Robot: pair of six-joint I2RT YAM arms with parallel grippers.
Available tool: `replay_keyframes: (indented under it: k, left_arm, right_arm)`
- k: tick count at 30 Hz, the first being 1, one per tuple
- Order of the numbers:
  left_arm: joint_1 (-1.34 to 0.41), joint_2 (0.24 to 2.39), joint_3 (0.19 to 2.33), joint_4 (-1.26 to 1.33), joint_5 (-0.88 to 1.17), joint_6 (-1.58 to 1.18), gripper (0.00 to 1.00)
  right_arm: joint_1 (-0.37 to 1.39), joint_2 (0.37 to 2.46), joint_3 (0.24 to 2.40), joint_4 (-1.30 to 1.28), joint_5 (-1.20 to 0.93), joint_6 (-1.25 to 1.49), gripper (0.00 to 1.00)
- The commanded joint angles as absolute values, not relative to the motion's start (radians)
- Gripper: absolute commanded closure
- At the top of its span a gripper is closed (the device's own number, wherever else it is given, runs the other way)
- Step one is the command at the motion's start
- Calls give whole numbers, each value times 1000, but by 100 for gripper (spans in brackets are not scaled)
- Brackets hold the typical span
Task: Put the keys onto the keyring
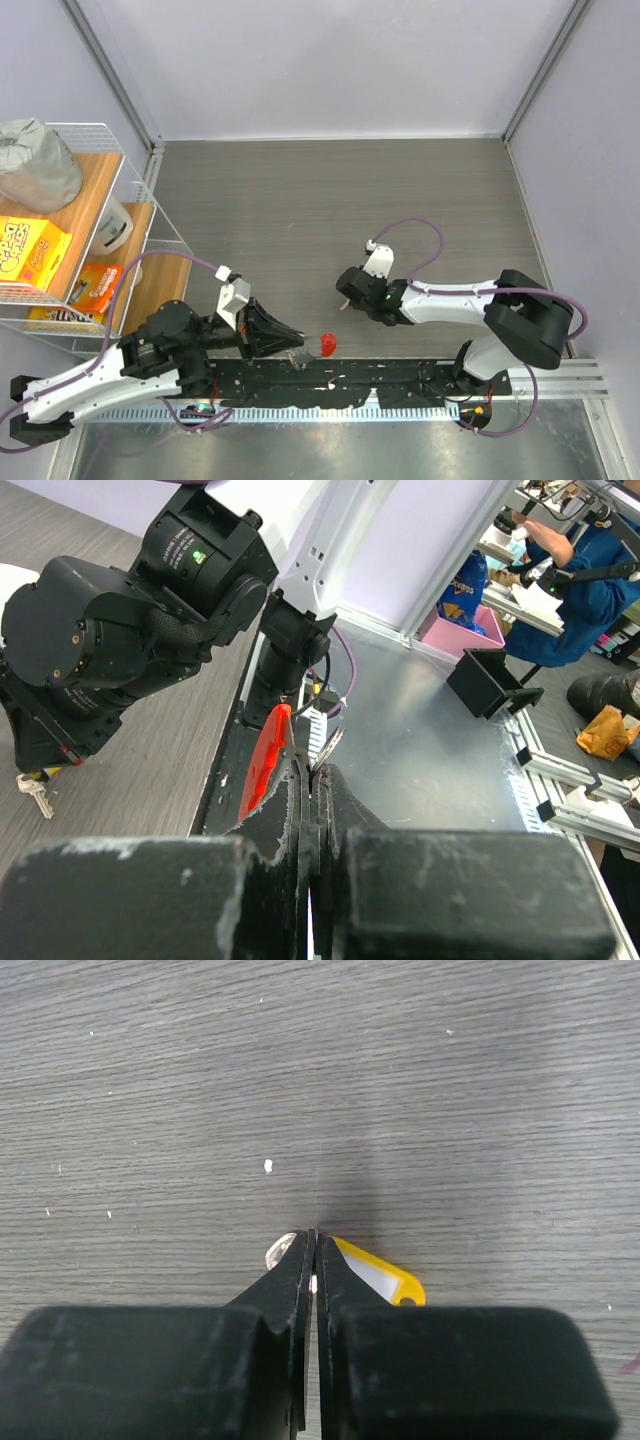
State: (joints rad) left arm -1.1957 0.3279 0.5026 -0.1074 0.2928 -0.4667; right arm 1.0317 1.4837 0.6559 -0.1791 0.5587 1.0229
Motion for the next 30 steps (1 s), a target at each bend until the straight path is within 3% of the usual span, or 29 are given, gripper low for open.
replay_keyframes:
  k: [1,8,15,22,30]
  left_arm:
    - [-1195,331,535,-37,310,-474,100]
    - [-1196,324,558,-72,285,-460,100]
    - [-1195,321,589,-109,261,-439,100]
    - [-1195,327,603,-120,180,-397,100]
    - [-1195,364,620,-113,114,-347,100]
  right_arm:
    - [1031,1451,629,-201,568,1026,95]
    - [1069,1310,595,-216,615,977,94]
    - [1173,1042,586,-279,677,765,94]
    - [1177,766,561,-258,341,494,94]
    - [1177,640,621,-318,57,356,94]
